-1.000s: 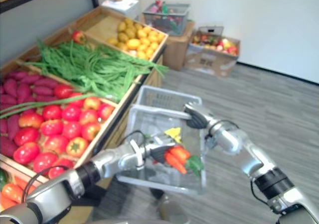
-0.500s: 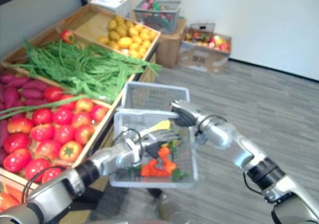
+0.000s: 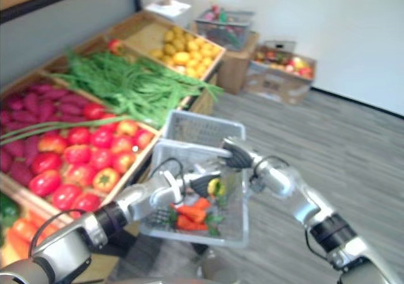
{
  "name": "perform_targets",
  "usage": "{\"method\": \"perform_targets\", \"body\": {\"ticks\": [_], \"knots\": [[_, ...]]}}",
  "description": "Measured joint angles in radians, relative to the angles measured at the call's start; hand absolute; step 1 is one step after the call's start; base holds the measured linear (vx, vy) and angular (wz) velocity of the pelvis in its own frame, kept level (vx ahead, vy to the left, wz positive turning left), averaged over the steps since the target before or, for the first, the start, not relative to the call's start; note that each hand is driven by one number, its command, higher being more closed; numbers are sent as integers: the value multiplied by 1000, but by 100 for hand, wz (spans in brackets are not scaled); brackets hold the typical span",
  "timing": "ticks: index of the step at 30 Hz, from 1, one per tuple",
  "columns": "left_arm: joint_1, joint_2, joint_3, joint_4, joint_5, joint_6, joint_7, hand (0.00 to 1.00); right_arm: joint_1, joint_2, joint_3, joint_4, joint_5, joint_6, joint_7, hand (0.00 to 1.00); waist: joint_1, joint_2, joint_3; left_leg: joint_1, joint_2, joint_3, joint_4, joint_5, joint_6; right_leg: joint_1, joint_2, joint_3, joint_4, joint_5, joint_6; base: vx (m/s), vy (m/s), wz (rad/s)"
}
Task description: Pick vegetable in the basket
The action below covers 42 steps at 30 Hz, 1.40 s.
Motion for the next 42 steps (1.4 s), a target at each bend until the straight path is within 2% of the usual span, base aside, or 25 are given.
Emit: {"method": "perform_targets", "body": {"ticks": [5,10,13,16,17,18,23,24,27,30,32,35,39,41,42], "knots": [[51,91,71,-328,-190,-29,-13,0,199,107,-229,154,-1,47,-2,100,50,-17,-7,-70,-7,-177,0,13,24,38,-85,-144,-14,-1,-1,-102,-59,92],[143,190,143,-511,-295,-40,-16,0,332,233,-457,324,-12,91,-16,100,84,-28,-21,-154,-25,-361,0,29,53,86,-161,-306,-37,-3,-2,-85,-48,99],[191,219,218,-580,-297,-41,-9,0,370,294,-572,405,-38,111,-56,100,98,-33,-33,-196,-39,-444,0,39,70,102,-191,-375,-46,-8,-2,-77,-24,85],[259,232,318,-657,-315,-40,18,0,403,365,-703,528,-39,136,-107,100,115,-47,-61,-239,-53,-533,0,49,86,121,-221,-458,-45,-27,-4,-43,13,87],[294,246,375,-708,-315,-41,40,0,406,398,-760,593,-36,150,-134,100,122,-43,-75,-253,-57,-573,-1,55,93,134,-230,-494,-46,-37,-10,-2,16,68],[309,250,401,-724,-315,-41,45,0,407,409,-778,620,-36,156,-143,100,123,-53,-77,-260,-59,-589,-3,58,92,137,-235,-512,-45,-42,-11,1,18,77],[458,248,629,-805,-314,-38,106,0,405,486,-892,770,-14,176,-202,100,146,-59,-93,-301,-87,-684,-41,96,95,153,-258,-601,-47,-66,-21,17,-1,54],[490,240,674,-807,-314,-36,119,0,404,495,-905,799,-1,178,-208,100,149,-63,-94,-310,-93,-703,-51,106,97,153,-262,-619,-50,-67,-22,43,-21,50],[617,155,816,-793,-315,-12,149,0,388,517,-974,881,12,194,-243,100,155,-70,-97,-316,-121,-751,-104,147,107,156,-275,-659,-52,-68,-23,63,-17,51],[708,26,954,-719,-314,22,169,0,382,545,-1049,956,29,196,-264,100,168,-70,-105,-325,-140,-793,-144,176,113,167,-281,-702,-63,-67,-21,39,-15,39],[772,-80,1053,-661,-314,62,201,0,376,578,-1077,997,48,197,-278,100,176,-79,-110,-325,-144,-813,-174,194,113,170,-280,-724,-65,-70,-25,17,-34,27],[835,-172,1151,-593,-314,106,245,0,376,618,-1079,1010,52,198,-292,100,178,-89,-113,-328,-149,-841,-194,213,115,176,-281,-753,-64,-73,-30,15,-31,26],[840,-222,1257,-521,-273,142,333,0,380,662,-1063,1007,84,191,-319,100,179,-94,-116,-327,-150,-874,-215,225,115,200,-282,-800,-60,-86,-29,-20,-24,32],[840,-222,1310,-469,-228,153,385,0,383,676,-1037,991,88,190,-325,100,181,-89,-121,-326,-151,-887,-232,228,114,205,-283,-817,-57,-96,-31,-40,-27,20],[841,-230,1352,-407,-164,171,438,0,385,684,-1020,980,89,183,-328,100,180,-88,-125,-323,-151,-895,-248,241,113,204,-284,-832,-46,-110,-33,-17,-29,22]]}}
